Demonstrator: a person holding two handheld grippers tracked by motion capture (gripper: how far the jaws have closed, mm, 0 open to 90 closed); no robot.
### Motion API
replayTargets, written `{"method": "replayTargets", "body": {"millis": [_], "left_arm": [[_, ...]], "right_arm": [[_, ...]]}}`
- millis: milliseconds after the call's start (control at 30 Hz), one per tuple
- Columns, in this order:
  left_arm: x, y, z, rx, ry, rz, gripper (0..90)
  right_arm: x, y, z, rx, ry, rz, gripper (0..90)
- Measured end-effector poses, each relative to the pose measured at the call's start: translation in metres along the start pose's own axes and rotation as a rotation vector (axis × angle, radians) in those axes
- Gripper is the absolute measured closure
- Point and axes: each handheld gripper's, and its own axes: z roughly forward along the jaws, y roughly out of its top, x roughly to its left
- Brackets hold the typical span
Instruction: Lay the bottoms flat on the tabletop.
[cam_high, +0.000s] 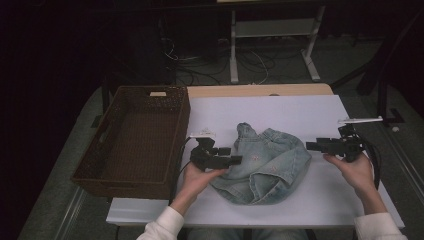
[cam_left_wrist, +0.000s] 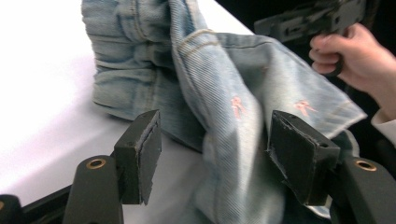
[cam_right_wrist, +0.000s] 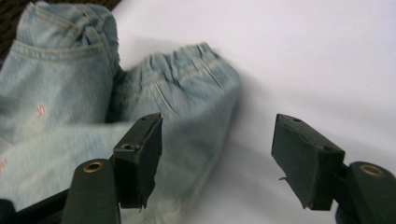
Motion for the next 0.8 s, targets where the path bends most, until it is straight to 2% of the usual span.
{"method": "replayTargets", "body": {"millis": [133, 233, 333, 467, 567, 667, 800], "left_arm": [[0.008, 0.001, 0.003, 0.006, 0.011, -0.024, 34.3], [0.012, 0.002, 0.008, -0.009, -0.021, -0.073, 34.3], [0.013, 0.007, 0.016, 0.003, -0.009, -0.055, 34.3], [0.016, 0.011, 0.022, 0.002, -0.014, -0.06, 34.8], [0.017, 0.011, 0.025, -0.001, -0.018, -0.062, 38.3], [0.016, 0.01, 0.027, 0.009, -0.023, -0.052, 41.8], [0.014, 0.008, 0.029, 0.031, -0.042, -0.037, 52.2]], "right_arm": [[0.003, 0.012, 0.011, -0.002, -0.003, -0.034, 31.3], [0.005, 0.02, 0.022, 0.006, 0.01, -0.044, 30.8], [0.005, 0.024, 0.034, 0.035, 0.008, -0.055, 30.5], [0.004, 0.027, 0.047, 0.077, -0.012, -0.071, 30.4], [0.002, 0.029, 0.055, 0.107, -0.019, -0.092, 31.9], [-0.002, 0.03, 0.065, 0.131, -0.012, -0.08, 33.4], [-0.005, 0.029, 0.076, 0.192, 0.005, -0.063, 35.9]]}}
